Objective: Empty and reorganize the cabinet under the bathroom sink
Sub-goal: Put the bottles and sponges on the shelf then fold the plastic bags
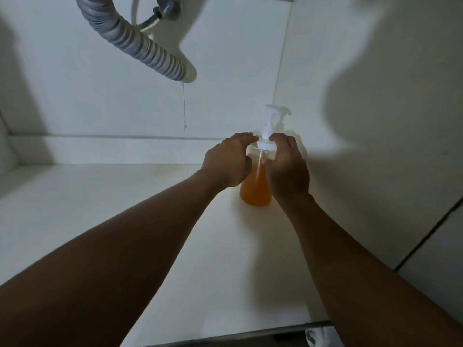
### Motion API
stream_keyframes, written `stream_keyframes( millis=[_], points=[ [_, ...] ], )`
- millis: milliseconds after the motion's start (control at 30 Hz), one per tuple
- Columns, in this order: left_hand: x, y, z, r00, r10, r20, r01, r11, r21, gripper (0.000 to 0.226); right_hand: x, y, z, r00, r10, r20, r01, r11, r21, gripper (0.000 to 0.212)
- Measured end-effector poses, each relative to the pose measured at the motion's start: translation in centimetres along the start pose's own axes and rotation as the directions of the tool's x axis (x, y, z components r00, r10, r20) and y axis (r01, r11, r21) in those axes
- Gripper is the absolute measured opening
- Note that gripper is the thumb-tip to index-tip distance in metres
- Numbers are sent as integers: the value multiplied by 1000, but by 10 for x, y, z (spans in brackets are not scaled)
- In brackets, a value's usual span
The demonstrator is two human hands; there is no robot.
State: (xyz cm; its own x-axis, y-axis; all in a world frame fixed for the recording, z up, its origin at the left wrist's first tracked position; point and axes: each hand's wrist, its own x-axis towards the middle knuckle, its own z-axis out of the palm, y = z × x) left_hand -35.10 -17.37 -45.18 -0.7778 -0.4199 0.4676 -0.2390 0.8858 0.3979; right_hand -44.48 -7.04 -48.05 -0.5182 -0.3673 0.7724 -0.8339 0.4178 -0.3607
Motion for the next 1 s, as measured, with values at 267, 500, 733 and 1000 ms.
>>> stream_keyframes(
  millis=[267, 500, 733, 1000],
  points=[
    [54, -7, 13, 984, -53, 171, 35, 994, 104, 64, 48, 15, 10, 957, 118, 265, -86, 988, -128, 37],
    [92, -21, 33, 971, -69, 227, 32, 986, 163, 66, 79, 29, 36, 923, 107, 370, 12, 952, -306, 42],
    [111, -30, 38, 965, -74, 253, 36, 988, 151, 67, 95, 39, 59, 882, 126, 454, 68, 920, -387, 75],
    [114, -30, 38, 950, -47, 308, -22, 976, 218, 66, 98, 44, 67, 853, 119, 508, 111, 910, -400, 81]
  ],
)
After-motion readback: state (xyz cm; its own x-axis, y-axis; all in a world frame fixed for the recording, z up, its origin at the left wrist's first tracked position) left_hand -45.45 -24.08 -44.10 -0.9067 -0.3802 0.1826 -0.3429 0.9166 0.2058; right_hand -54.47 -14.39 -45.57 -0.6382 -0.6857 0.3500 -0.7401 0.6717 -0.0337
